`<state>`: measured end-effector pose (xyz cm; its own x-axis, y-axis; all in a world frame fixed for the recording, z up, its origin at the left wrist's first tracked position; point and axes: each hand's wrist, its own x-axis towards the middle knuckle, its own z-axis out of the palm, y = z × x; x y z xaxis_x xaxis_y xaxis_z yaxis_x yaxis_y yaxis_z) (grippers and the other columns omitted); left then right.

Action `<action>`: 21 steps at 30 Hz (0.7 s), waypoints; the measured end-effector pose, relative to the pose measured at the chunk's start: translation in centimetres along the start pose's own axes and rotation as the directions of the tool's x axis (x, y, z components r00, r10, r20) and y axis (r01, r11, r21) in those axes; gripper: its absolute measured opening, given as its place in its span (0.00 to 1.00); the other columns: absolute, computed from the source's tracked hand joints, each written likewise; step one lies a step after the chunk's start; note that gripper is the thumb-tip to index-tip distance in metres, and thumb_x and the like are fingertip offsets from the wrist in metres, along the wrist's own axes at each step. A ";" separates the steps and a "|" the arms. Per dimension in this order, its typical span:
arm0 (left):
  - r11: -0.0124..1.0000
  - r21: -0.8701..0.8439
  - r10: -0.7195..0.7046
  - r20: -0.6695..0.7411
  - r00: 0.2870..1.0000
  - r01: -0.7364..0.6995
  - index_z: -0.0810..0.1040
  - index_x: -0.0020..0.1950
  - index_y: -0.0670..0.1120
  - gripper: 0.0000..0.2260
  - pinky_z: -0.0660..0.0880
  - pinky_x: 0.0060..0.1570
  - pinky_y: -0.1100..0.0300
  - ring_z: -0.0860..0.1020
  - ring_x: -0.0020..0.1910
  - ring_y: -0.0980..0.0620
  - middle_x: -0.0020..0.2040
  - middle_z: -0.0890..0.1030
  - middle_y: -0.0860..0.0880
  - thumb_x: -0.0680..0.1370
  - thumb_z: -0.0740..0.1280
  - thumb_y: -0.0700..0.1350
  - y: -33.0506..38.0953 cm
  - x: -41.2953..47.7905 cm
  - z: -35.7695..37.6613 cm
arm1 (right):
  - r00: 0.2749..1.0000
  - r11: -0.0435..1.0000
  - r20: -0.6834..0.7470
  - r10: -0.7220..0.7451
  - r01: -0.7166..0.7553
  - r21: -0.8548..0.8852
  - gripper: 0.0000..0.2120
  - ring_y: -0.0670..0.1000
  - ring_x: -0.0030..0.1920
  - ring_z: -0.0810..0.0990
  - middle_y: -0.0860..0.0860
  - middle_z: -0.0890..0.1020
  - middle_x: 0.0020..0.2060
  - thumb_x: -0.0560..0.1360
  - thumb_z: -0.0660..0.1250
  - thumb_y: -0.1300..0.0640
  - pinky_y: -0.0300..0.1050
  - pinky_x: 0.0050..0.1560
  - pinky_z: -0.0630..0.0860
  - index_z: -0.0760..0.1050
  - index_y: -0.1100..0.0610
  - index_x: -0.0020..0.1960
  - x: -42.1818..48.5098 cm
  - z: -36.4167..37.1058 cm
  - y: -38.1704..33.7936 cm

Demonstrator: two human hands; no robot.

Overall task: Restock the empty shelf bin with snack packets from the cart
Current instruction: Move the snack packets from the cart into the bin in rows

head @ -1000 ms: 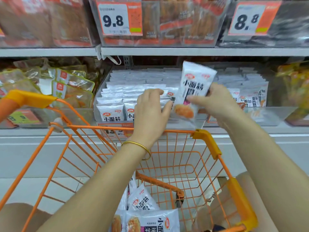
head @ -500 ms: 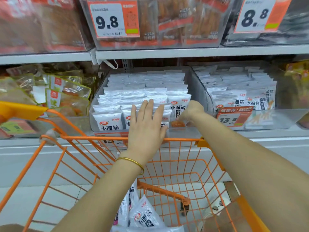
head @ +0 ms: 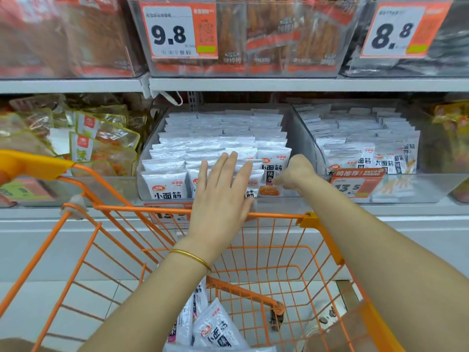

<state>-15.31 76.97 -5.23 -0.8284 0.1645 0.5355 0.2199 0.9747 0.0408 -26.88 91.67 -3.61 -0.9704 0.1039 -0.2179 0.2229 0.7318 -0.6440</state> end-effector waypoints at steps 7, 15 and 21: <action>0.998 -0.060 -0.029 -0.113 0.993 0.023 0.75 0.59 0.44 0.15 0.68 0.57 0.47 0.72 0.58 0.43 0.59 0.77 0.44 0.74 0.66 0.46 -0.5 -2.7 -3.2 | 0.826 0.888 -0.383 -0.415 0.458 0.027 0.12 0.56 0.47 0.78 0.53 0.76 0.43 0.72 0.67 0.66 0.53 0.49 0.77 0.69 0.56 0.51 -7.8 -1.7 0.8; 0.964 -0.261 0.160 0.392 0.906 -0.057 0.78 0.58 0.49 0.10 0.72 0.51 0.50 0.73 0.52 0.48 0.49 0.79 0.50 0.78 0.63 0.45 -1.0 -6.0 -2.8 | 0.432 0.697 0.899 0.070 0.624 -0.354 0.22 0.50 0.33 0.75 0.52 0.78 0.38 0.75 0.66 0.43 0.45 0.39 0.76 0.77 0.64 0.52 -15.0 9.8 7.0; 0.929 -0.351 0.184 0.706 0.684 0.113 0.80 0.55 0.47 0.08 0.71 0.46 0.63 0.75 0.47 0.56 0.50 0.80 0.52 0.78 0.65 0.45 -0.5 -6.7 -2.1 | 0.376 0.641 0.925 0.055 0.697 -0.321 0.11 0.53 0.40 0.72 0.50 0.71 0.37 0.73 0.70 0.56 0.41 0.33 0.69 0.68 0.57 0.41 -14.9 10.7 7.6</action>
<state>-8.81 75.04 -7.02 -0.8900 0.3983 -0.2217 0.2916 0.8713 0.3948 -9.75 88.46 -13.07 -0.2669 -0.5436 -0.7958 -0.5628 0.7583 -0.3292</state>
